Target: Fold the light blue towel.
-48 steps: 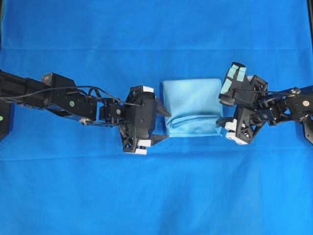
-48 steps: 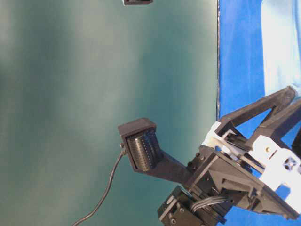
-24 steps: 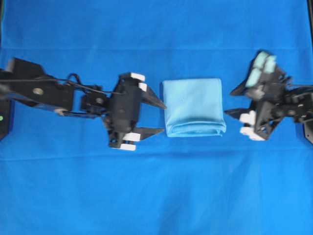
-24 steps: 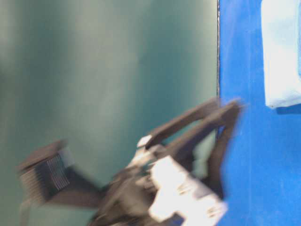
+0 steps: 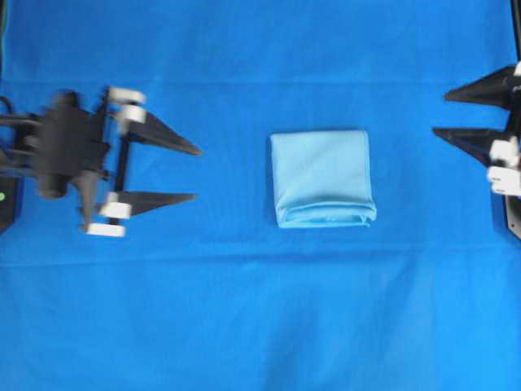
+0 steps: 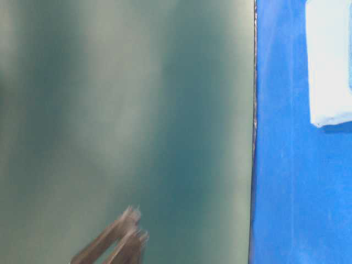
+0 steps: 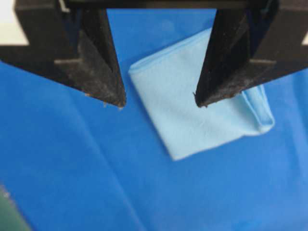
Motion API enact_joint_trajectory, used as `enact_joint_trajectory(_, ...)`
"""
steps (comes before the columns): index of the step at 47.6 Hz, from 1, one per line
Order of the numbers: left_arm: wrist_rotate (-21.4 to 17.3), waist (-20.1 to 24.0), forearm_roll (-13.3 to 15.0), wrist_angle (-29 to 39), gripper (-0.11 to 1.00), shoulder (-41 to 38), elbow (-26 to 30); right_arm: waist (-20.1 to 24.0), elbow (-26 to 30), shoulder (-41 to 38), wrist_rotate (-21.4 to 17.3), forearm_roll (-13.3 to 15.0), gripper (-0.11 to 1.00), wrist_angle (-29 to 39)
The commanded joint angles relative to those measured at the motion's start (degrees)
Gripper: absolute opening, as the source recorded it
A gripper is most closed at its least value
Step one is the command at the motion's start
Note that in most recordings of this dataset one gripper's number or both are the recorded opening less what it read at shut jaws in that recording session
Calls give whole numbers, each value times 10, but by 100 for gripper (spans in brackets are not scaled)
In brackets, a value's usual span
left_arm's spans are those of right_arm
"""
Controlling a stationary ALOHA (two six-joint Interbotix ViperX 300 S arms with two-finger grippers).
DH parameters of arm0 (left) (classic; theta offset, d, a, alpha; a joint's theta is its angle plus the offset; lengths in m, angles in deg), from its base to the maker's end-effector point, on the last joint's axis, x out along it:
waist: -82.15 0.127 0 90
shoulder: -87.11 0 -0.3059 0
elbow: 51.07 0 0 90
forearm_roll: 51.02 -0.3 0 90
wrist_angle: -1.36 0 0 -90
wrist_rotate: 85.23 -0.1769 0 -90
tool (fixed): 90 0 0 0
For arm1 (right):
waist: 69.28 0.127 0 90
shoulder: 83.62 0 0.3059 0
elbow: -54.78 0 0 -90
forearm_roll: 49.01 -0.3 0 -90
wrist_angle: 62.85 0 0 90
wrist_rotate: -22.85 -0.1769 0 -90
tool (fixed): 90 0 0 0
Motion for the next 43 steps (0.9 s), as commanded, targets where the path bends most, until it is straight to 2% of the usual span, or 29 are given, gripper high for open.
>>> enact_joint_trajectory(1,4,5,0,-8,65,56,-21,2,-6,23,1,11,62,-3)
enact_joint_trajectory(17,19,14,2,-12,65,239,-156,-4,-87,105,-4,26,62,-33)
enact_joint_trajectory(24,34,14,2,-17,65,298,-210,-20,-121,117,-4,27,62,-72)
enact_joint_trajectory(34,38,14,1,-16,64,347,-246,-51,-138,114,-5,26,62,-118)
enact_joint_trajectory(43,38,14,2,-13,64,353,-247,-51,-138,113,-5,26,62,-120)
